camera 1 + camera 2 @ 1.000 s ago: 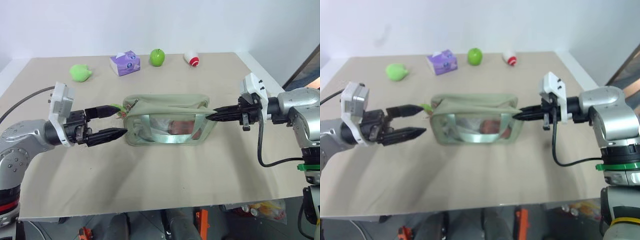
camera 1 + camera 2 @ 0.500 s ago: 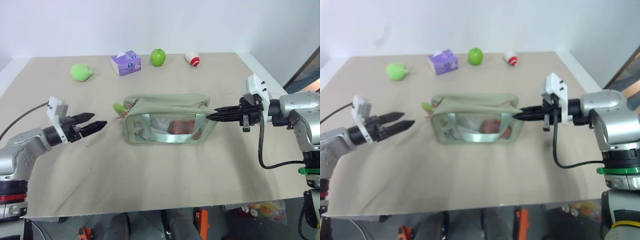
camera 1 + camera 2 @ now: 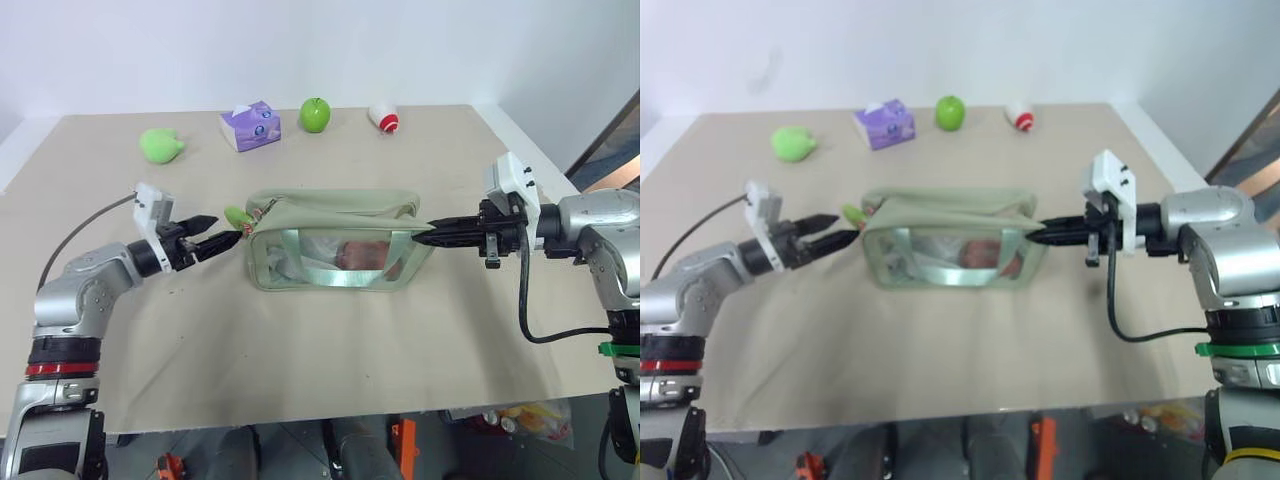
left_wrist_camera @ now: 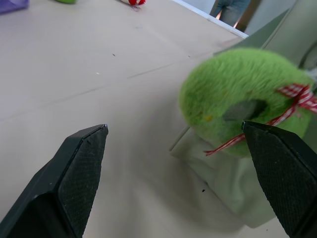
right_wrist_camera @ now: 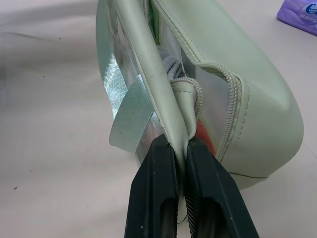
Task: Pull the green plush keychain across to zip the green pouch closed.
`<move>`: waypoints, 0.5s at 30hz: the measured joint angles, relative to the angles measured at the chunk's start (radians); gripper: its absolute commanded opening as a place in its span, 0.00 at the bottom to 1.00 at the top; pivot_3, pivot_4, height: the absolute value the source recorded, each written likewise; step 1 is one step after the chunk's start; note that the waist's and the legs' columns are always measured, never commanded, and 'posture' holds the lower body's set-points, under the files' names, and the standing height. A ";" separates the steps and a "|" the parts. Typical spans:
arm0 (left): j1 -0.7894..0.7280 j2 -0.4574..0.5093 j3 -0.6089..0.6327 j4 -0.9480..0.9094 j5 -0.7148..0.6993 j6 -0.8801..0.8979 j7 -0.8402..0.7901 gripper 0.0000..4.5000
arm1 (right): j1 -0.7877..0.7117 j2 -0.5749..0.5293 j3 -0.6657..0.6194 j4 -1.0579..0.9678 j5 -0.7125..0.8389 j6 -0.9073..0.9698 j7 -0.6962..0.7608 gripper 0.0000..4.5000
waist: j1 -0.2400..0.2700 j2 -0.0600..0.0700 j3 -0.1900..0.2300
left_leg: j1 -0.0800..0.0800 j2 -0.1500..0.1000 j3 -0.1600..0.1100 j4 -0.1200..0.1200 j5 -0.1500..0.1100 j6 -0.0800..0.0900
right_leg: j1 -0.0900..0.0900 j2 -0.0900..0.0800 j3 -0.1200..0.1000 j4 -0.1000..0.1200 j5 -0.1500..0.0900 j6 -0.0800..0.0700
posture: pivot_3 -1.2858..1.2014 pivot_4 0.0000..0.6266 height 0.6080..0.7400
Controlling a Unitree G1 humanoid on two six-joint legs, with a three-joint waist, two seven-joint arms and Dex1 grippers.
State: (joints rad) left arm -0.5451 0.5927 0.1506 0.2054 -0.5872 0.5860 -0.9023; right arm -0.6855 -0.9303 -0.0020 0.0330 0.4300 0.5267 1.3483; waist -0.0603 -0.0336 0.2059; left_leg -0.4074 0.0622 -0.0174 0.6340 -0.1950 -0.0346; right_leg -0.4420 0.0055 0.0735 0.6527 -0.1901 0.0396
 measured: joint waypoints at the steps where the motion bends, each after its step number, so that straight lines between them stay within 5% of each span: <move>1: -0.014 -0.010 -0.005 0.014 0.009 -0.002 0.001 1.00 | 0.002 0.000 -0.002 0.000 0.001 0.001 -0.001 0.01 | 0.001 0.000 0.000 | 0.000 0.000 0.000 0.000 0.000 0.000 | 0.000 0.000 0.000 0.000 0.000 0.000 | 0.52 0.24 1.00; 9: -0.131 -0.114 -0.039 0.121 0.088 -0.060 0.059 1.00 | 0.011 0.000 -0.005 -0.016 0.016 0.017 -0.018 0.01 | 0.004 0.000 0.000 | 0.000 0.000 0.000 0.001 0.000 0.000 | 0.000 0.000 0.000 0.000 0.003 0.004 | 0.52 0.24 1.00; 15: -0.147 -0.145 -0.036 0.140 0.105 -0.088 0.061 0.53 | 0.021 0.000 -0.008 -0.034 0.022 0.021 -0.026 0.00 | 0.005 0.000 0.000 | 0.000 0.000 0.000 0.001 0.000 0.000 | 0.000 0.000 0.000 0.000 0.003 0.004 | 0.52 0.24 1.00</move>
State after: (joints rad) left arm -0.6920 0.4479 0.1142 0.3452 -0.4818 0.4981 -0.8414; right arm -0.6642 -0.9307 -0.0102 -0.0007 0.4519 0.5481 1.3221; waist -0.0556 -0.0336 0.2059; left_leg -0.4076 0.0619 -0.0176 0.6346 -0.1950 -0.0345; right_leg -0.4416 0.0055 0.0737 0.6525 -0.1874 0.0441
